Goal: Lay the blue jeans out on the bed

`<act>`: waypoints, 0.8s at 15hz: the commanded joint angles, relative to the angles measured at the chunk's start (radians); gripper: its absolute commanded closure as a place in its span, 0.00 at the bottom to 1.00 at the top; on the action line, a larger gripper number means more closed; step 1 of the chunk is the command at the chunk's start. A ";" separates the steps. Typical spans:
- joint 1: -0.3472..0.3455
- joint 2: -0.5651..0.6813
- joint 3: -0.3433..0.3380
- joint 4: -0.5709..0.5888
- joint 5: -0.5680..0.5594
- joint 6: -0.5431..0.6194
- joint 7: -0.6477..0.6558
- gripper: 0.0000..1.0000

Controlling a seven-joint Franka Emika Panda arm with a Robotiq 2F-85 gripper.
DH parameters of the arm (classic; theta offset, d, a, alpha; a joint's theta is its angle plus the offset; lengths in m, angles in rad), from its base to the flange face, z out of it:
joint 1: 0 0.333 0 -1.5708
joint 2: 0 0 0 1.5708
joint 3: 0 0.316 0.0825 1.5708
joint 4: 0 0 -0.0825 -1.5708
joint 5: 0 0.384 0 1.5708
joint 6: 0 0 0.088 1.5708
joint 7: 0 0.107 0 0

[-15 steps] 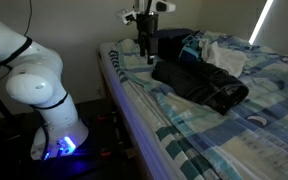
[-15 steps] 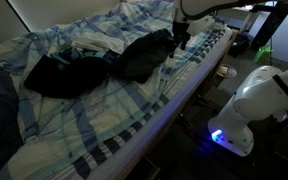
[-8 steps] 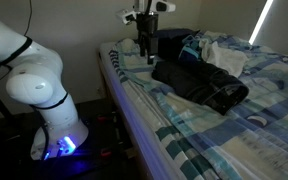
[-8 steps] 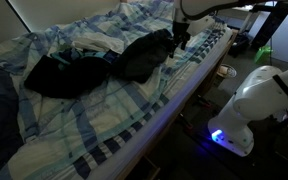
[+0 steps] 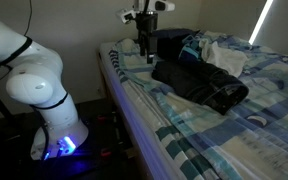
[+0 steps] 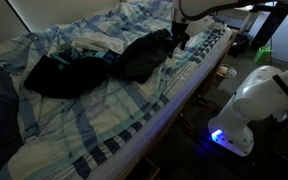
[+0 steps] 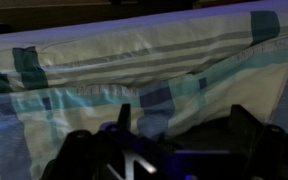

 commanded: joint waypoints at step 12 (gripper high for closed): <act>-0.015 0.187 0.160 0.189 -0.009 -0.036 0.322 0.00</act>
